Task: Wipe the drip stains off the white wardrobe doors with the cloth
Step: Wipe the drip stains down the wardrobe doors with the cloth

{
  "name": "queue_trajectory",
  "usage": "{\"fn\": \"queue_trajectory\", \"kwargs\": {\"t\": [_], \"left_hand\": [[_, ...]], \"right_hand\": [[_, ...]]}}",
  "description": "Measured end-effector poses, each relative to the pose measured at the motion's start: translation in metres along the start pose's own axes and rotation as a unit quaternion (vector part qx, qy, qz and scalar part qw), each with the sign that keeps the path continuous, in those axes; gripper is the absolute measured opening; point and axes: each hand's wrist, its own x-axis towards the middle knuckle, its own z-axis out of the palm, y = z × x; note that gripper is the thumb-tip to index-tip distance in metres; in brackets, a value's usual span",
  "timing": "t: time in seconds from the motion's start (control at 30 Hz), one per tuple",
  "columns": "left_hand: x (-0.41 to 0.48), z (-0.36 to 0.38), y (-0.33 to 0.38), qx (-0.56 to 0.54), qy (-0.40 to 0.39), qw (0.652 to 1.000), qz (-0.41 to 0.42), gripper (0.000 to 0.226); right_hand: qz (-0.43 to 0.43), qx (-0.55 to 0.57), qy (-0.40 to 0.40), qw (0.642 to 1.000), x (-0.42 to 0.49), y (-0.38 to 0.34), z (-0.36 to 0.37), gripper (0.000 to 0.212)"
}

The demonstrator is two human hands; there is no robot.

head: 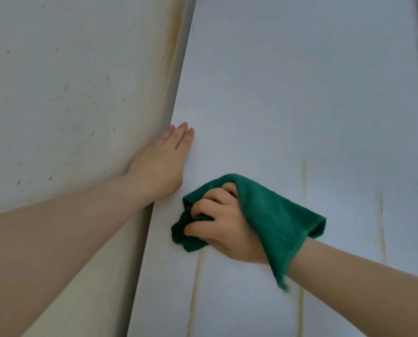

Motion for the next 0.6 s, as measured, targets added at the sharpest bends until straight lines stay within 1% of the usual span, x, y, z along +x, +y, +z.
{"fn": "queue_trajectory", "kwargs": {"t": [0.07, 0.1, 0.13, 0.2, 0.23, 0.27, 0.3, 0.33, 0.4, 0.43, 0.47, 0.5, 0.53, 0.57, 0.6], "left_hand": [[0.000, 0.002, 0.004, 0.016, 0.022, 1.000, -0.002, 0.068], [0.000, 0.002, 0.007, 0.032, 0.065, 0.997, 0.028, 0.066], [0.002, 0.003, 0.012, 0.054, 0.114, 0.989, 0.080, 0.063], [0.008, 0.002, 0.021, 0.066, 0.186, 0.966, 0.168, 0.060], [0.015, -0.006, 0.026, 0.062, 0.185, 0.964, 0.182, 0.061], [0.017, -0.008, 0.032, 0.057, 0.185, 0.964, 0.182, 0.062], [0.018, -0.009, 0.038, 0.062, 0.182, 0.964, 0.185, 0.064], [0.017, -0.010, 0.045, 0.062, 0.181, 0.962, 0.196, 0.063], [0.014, -0.007, 0.049, 0.076, 0.176, 0.957, 0.219, 0.058], [0.011, -0.005, 0.051, 0.083, 0.177, 0.955, 0.223, 0.057], [0.010, -0.002, 0.052, 0.087, 0.178, 0.954, 0.224, 0.057], [0.008, -0.001, 0.053, 0.087, 0.182, 0.954, 0.222, 0.056], [0.006, -0.001, 0.055, 0.081, 0.182, 0.955, 0.218, 0.056], [0.004, 0.000, 0.058, 0.072, 0.182, 0.956, 0.216, 0.056], [0.002, 0.001, 0.060, 0.064, 0.178, 0.959, 0.212, 0.056]], "right_hand": [[0.011, -0.045, 0.004, 0.999, 0.004, 0.039, -0.022, 0.032], [0.042, -0.080, 0.006, 0.996, 0.004, 0.062, -0.038, 0.029], [0.098, -0.113, 0.012, 0.989, 0.001, 0.084, -0.055, 0.026], [0.252, -0.146, 0.040, 0.956, -0.010, 0.108, -0.081, 0.028], [0.312, -0.147, 0.051, 0.937, -0.013, 0.110, -0.089, 0.028], [0.341, -0.151, 0.059, 0.926, -0.018, 0.101, -0.086, 0.027], [0.340, -0.154, 0.060, 0.926, -0.024, 0.085, -0.080, 0.026], [0.307, -0.151, 0.051, 0.938, -0.036, 0.066, -0.076, 0.025], [0.176, -0.095, 0.006, 0.980, -0.063, 0.034, -0.067, 0.023], [0.110, -0.062, -0.031, 0.992, -0.075, 0.029, -0.071, 0.021], [0.058, -0.038, -0.061, 0.996, -0.081, 0.036, -0.079, 0.020], [0.029, -0.032, -0.072, 0.996, -0.083, 0.052, -0.088, 0.019], [0.022, -0.048, -0.062, 0.997, -0.081, 0.072, -0.097, 0.018], [0.059, -0.076, -0.040, 0.995, -0.076, 0.093, -0.106, 0.019], [0.140, -0.108, -0.010, 0.984, -0.070, 0.112, -0.118, 0.023]]}}
